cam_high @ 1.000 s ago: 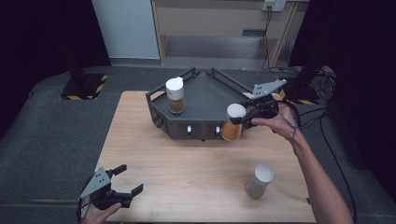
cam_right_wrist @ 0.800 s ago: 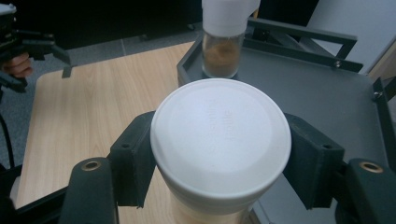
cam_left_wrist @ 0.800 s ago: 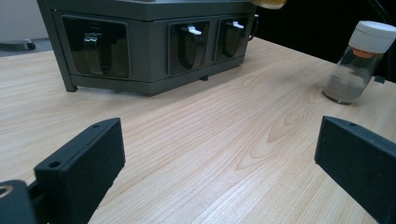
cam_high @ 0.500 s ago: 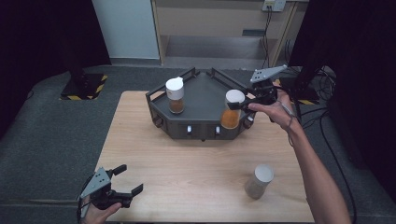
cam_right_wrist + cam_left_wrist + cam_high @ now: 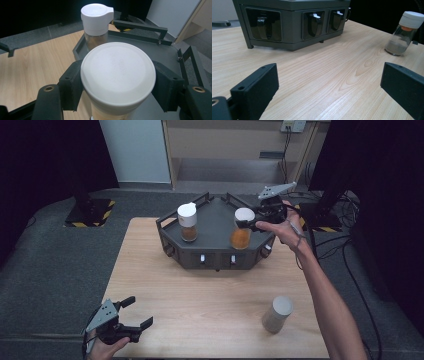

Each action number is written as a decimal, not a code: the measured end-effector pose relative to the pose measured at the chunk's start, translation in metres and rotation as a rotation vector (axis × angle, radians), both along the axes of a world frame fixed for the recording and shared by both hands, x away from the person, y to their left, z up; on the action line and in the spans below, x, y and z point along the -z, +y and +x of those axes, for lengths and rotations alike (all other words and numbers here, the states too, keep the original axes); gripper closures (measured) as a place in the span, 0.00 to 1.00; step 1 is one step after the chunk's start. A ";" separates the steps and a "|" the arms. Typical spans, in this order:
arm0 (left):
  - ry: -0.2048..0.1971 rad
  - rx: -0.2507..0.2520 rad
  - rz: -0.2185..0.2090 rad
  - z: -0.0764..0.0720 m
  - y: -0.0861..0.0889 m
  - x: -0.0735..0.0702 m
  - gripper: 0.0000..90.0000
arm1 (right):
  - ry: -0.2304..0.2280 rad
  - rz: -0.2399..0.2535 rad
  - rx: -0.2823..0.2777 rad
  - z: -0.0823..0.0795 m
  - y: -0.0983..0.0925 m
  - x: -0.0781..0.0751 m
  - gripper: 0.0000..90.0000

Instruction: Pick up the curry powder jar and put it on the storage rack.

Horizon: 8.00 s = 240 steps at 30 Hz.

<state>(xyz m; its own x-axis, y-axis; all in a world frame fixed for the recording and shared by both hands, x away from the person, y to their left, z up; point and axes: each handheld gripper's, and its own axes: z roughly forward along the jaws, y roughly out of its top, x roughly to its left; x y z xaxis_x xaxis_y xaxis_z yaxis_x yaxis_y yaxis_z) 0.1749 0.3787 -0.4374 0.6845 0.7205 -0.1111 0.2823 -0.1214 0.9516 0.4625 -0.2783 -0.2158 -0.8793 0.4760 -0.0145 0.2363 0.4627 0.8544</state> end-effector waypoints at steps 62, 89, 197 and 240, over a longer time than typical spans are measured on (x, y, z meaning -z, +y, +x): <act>-0.005 -0.001 -0.010 -0.002 0.003 0.001 0.01 | 0.018 -0.015 0.107 0.037 0.073 0.029 0.38; -0.001 0.006 -0.006 -0.002 0.003 0.000 0.01 | -0.007 0.000 0.124 0.029 0.054 0.023 0.07; -0.054 -0.039 -0.009 -0.010 0.001 0.001 0.01 | -0.163 0.291 0.320 -0.281 -0.154 0.175 0.02; -0.076 -0.041 -0.021 -0.013 0.003 0.001 0.01 | -0.136 0.311 0.436 -0.322 -0.155 0.228 0.04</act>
<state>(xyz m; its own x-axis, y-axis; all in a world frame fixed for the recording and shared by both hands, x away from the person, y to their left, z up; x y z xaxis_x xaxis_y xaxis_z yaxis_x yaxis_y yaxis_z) 0.1622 0.3822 -0.4382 0.6618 0.7459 -0.0753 0.2133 -0.0911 0.9727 0.1402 -0.4333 -0.4437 -0.6002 0.7953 0.0855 0.2279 0.0675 0.9714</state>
